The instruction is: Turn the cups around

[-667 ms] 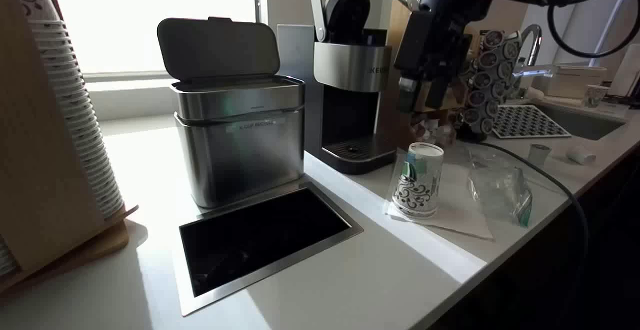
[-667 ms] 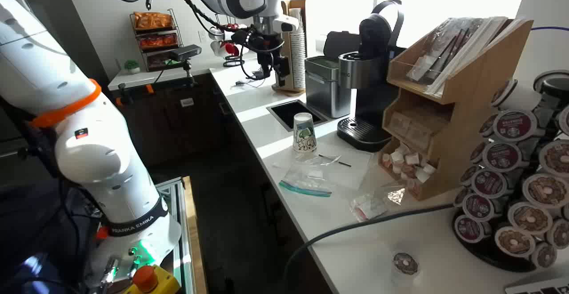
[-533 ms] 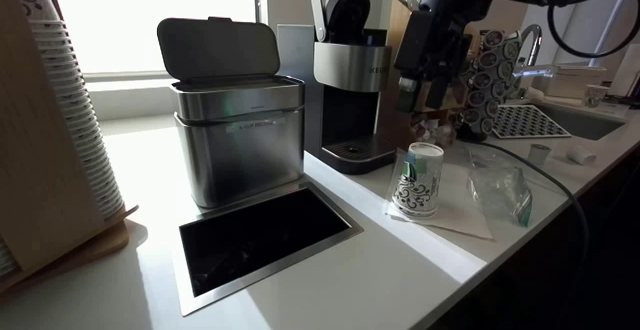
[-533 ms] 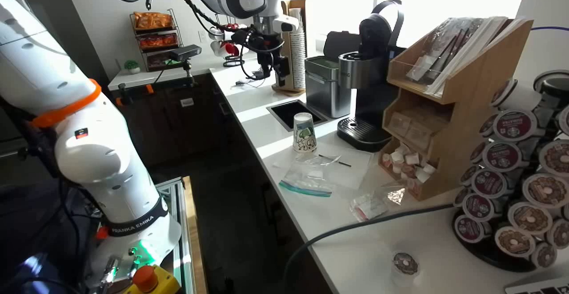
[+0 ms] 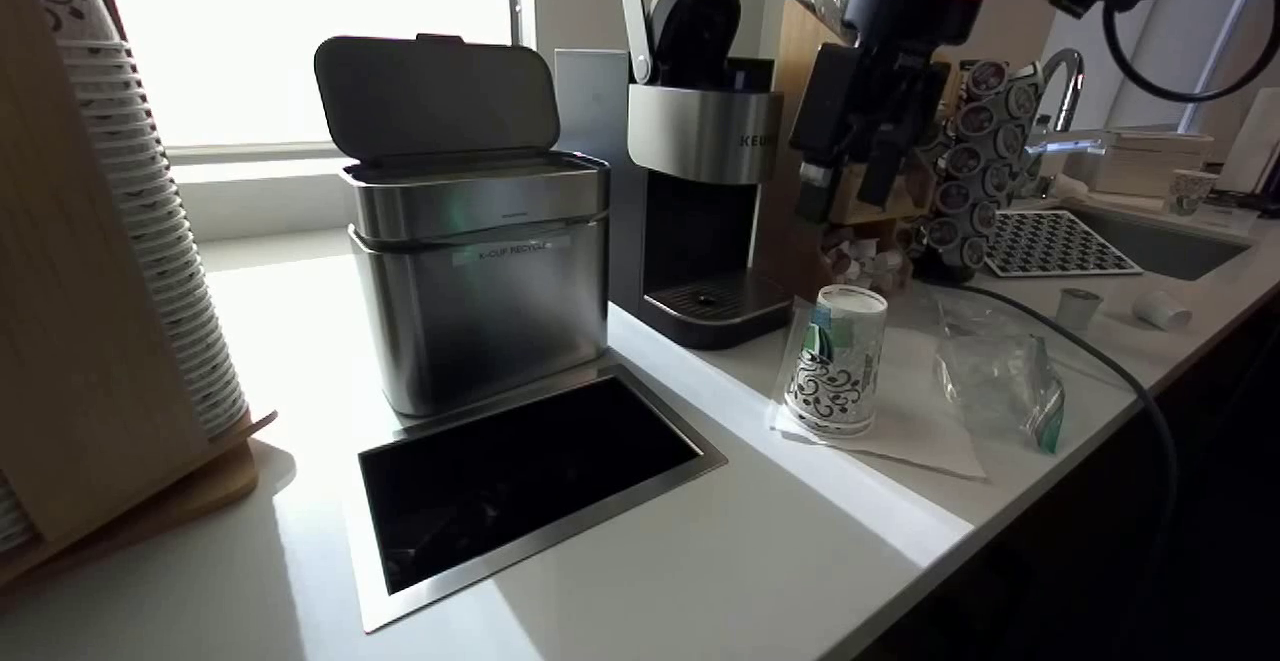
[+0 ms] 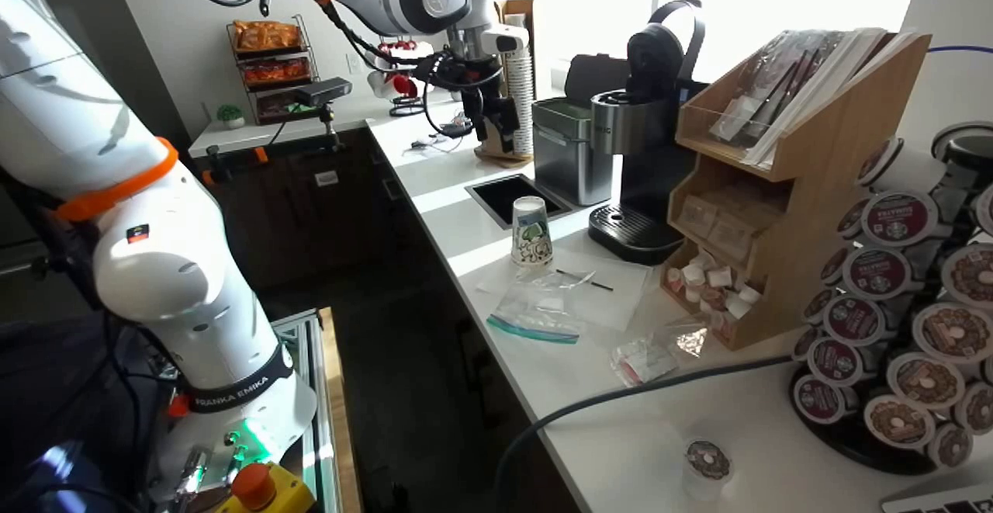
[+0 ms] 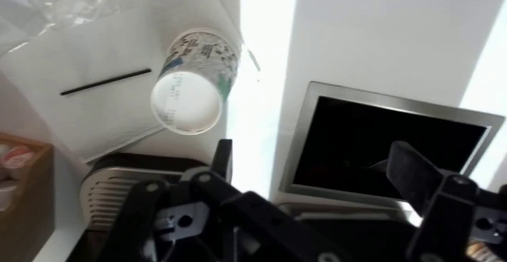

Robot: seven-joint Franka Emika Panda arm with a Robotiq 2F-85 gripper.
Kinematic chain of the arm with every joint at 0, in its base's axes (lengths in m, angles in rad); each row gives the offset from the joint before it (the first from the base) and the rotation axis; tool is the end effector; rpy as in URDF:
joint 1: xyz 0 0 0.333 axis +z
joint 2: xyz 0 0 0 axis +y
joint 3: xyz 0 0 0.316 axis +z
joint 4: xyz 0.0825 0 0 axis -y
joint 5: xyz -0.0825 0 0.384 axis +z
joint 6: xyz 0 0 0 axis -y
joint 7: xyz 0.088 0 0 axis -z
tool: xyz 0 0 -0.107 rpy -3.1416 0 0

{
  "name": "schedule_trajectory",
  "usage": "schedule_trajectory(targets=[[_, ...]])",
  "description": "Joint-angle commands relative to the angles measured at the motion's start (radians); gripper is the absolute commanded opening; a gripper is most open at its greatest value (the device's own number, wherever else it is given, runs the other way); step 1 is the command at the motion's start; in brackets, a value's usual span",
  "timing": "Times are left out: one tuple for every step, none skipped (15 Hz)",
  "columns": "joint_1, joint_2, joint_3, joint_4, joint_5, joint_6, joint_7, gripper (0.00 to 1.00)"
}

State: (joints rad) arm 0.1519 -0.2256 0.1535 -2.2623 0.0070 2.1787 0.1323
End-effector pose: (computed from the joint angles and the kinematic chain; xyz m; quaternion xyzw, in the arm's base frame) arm 0.4688 0.1509 0.4658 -0.9940 -0.0837 -0.0711 0.0013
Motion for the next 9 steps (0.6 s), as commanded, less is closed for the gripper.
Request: schedule_trajectory(targets=[[-0.072, 0.029, 0.007, -0.038, -0.138, 0.073, 0.179, 1.0], [-0.087, 0.039, 0.002, -0.043, -0.15, 0.078, 0.227, 1.0], [-0.101, 0.049, -0.001, -0.045, -0.168, 0.079, 0.279, 1.0], [-0.113, 0.06, -0.004, -0.047, -0.177, 0.084, 0.328, 1.0], [-0.122, 0.07, -0.011, -0.041, -0.168, 0.078, 0.366, 1.0], [-0.131, 0.082, -0.017, -0.038, -0.164, 0.079, 0.411, 1.0], [-0.136, 0.093, -0.023, -0.035, -0.145, 0.074, 0.445, 1.0], [-0.142, 0.104, -0.03, -0.028, -0.138, 0.064, 0.484, 1.0], [-0.146, 0.114, -0.038, -0.023, -0.123, 0.057, 0.515, 1.0]])
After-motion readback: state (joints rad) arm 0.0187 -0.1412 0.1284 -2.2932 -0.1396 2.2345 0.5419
